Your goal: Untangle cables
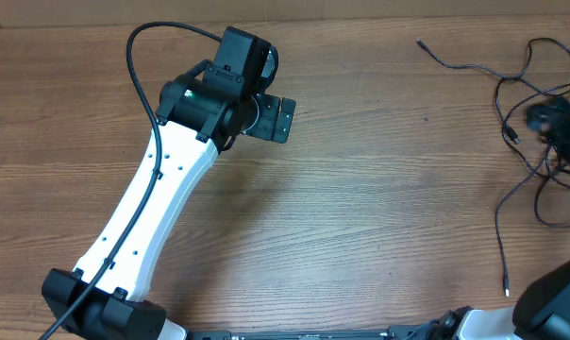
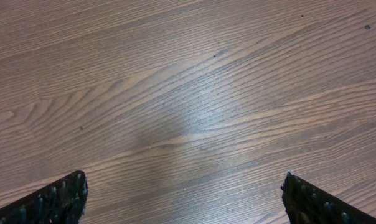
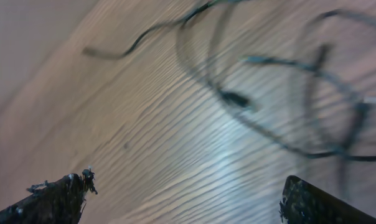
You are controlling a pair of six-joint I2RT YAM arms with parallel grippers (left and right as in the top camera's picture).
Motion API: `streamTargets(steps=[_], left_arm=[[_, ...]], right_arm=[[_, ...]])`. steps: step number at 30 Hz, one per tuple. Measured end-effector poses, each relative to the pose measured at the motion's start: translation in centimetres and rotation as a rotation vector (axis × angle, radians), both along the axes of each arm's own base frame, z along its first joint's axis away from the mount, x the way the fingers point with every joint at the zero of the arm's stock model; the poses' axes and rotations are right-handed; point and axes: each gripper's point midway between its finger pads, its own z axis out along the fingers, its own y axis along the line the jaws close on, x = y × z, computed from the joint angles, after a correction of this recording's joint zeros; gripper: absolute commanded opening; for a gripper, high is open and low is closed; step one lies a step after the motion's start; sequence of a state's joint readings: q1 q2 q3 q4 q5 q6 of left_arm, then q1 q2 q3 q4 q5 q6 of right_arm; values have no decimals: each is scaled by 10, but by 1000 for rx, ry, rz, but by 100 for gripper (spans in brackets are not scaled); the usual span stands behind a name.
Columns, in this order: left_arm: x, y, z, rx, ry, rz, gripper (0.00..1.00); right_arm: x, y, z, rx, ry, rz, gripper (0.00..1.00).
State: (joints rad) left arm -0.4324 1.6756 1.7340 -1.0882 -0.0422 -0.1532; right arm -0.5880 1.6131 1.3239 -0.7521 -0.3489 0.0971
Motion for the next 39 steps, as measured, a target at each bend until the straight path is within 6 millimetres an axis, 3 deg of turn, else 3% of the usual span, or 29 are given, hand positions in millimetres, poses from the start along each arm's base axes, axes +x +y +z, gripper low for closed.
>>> streamTargets(steps=[8, 12, 16, 39], left_arm=[[0, 0, 0, 0, 0, 0, 100], [0, 0, 0, 0, 0, 0, 100], [0, 0, 0, 0, 0, 0, 100], [0, 0, 0, 0, 0, 0, 100]], right_arm=[[35, 130, -7, -92, 52, 317, 100], [35, 178, -9, -105, 60, 430, 100], [34, 206, -9, -114, 59, 500, 100], [34, 211, -9, -121, 60, 510, 100]])
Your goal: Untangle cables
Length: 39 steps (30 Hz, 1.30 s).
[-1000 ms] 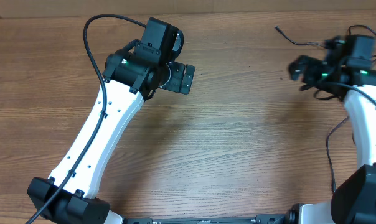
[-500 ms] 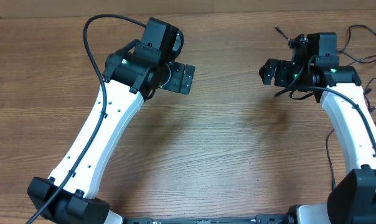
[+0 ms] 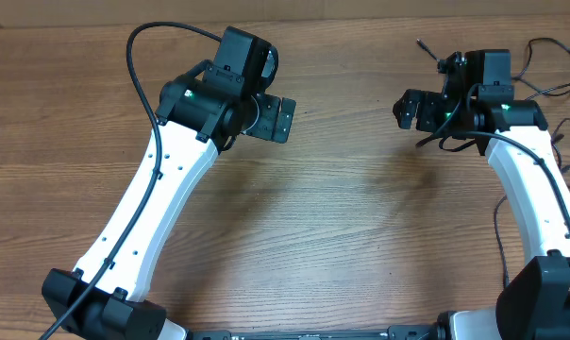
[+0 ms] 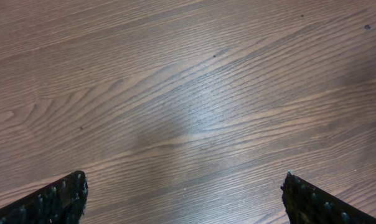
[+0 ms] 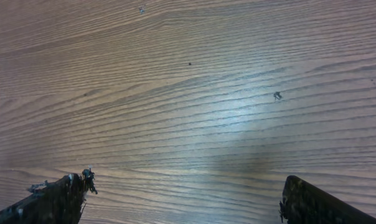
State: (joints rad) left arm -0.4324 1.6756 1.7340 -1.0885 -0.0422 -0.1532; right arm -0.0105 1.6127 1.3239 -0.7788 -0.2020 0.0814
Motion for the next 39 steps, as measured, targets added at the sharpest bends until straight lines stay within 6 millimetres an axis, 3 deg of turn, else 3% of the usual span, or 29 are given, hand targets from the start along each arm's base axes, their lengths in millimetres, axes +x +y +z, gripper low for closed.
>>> streamTargets(steps=[29, 33, 39], left_arm=[[1, 3, 2, 11, -10, 8, 99], [0, 6, 25, -8, -83, 17, 100], [-18, 19, 111, -107, -337, 36, 99]], right_arm=[[0, 0, 0, 0, 0, -1, 100], [0, 0, 0, 0, 0, 0, 100], [0, 0, 0, 0, 0, 0, 100]])
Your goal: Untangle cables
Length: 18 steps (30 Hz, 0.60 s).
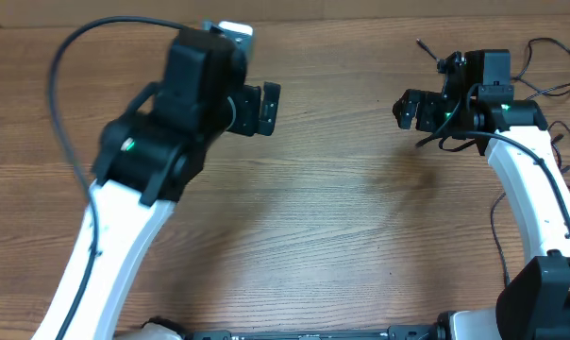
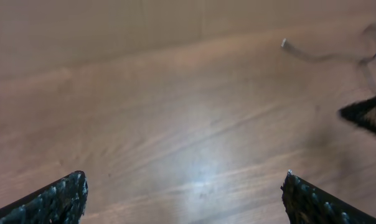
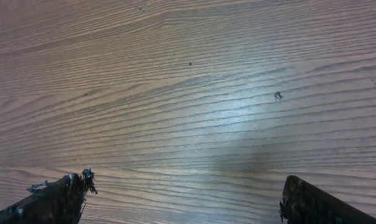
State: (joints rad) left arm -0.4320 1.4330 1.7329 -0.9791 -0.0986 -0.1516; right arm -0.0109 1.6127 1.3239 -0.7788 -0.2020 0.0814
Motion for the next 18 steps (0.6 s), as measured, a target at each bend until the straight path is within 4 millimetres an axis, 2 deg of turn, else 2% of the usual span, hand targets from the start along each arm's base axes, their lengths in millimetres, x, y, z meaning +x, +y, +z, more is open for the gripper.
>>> streamTargets(steps=[4, 5, 13, 15, 18], left_arm=[[-13, 10, 34, -41, -99, 10, 100], [-14, 11, 37, -45, -108, 12, 99], [-23, 49, 99, -143, -365, 99, 100], [-26, 60, 106, -177, -464, 122, 100], [-30, 75, 98, -197, -538, 147, 100]], right_arm=[[0, 0, 0, 0, 0, 0, 100], [0, 0, 0, 0, 0, 0, 100], [0, 0, 0, 0, 0, 0, 100], [0, 0, 0, 0, 0, 0, 100], [0, 0, 0, 0, 0, 0, 100]])
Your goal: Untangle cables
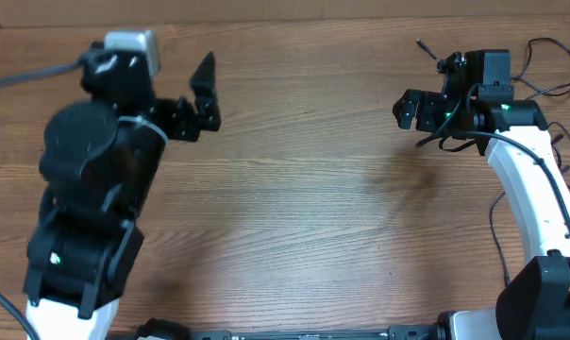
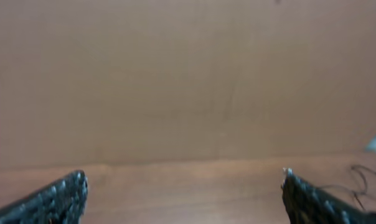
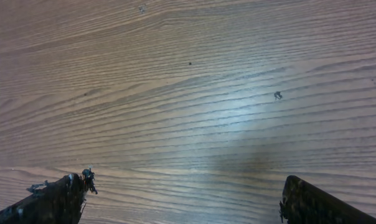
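Note:
Thin black cables (image 1: 542, 44) lie tangled at the table's far right, largely hidden behind my right arm. One loose end (image 1: 423, 44) points up-left and another strand (image 1: 498, 236) runs down the right side. My right gripper (image 1: 410, 109) hangs open left of the tangle, over bare wood (image 3: 183, 199), with nothing between its fingers. My left gripper (image 1: 208, 93) is raised high at the upper left, open and empty (image 2: 185, 199). Its camera faces the back wall, and a faint bit of cable (image 2: 362, 176) shows at the right.
A brown wall (image 2: 188, 74) stands behind the table's far edge. The left arm's white and black body (image 1: 87, 208) covers much of the table's left side in the overhead view. The wooden tabletop (image 1: 313, 208) spreads between the two arms.
My left arm has risen and swung left, and its camera now faces the back wall instead of the tabletop. The right arm and the cables have not moved.
At first my right arm was low at the bottom right corner with its camera on the tangle, and the left gripper hung open over bare wood. Then the right gripper stood open left of the cables. After that the left arm was higher, and now higher still.

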You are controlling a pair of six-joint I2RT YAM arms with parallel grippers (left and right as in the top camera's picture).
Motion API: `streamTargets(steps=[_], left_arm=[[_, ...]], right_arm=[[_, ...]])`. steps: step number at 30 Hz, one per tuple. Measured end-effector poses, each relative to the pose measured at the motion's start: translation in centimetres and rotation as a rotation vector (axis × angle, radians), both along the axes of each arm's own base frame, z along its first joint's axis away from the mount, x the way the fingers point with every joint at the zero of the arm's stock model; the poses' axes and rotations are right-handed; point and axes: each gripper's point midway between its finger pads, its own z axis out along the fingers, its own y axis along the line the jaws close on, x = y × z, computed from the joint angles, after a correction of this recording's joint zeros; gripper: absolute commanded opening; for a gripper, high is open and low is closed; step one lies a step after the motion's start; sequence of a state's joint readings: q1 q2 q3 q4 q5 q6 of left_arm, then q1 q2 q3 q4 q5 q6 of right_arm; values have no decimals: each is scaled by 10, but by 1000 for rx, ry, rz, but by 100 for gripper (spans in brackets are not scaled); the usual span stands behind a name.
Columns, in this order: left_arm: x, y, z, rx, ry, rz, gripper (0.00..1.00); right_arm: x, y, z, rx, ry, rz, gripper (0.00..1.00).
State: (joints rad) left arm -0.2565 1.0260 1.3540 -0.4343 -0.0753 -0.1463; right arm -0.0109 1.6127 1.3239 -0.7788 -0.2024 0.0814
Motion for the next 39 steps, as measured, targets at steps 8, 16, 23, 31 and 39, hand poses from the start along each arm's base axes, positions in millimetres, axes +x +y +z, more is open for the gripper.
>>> streamTargets(steps=[8, 16, 23, 31, 39], left_arm=[[-41, 36, -20, -55, -290, 57, 100], [-91, 64, -59, -38, -559, 107, 100], [-98, 70, -124, -20, -546, 127, 100], [-95, 79, -186, -11, -445, 163, 100], [-87, 85, -247, -20, -213, 200, 100]], right_arm=[[0, 0, 0, 0, 0, 0, 100], [0, 0, 0, -1, 0, 0, 100], [0, 0, 0, -1, 0, 0, 100], [0, 0, 0, -1, 0, 0, 100], [0, 0, 0, 0, 1, 0, 100]])
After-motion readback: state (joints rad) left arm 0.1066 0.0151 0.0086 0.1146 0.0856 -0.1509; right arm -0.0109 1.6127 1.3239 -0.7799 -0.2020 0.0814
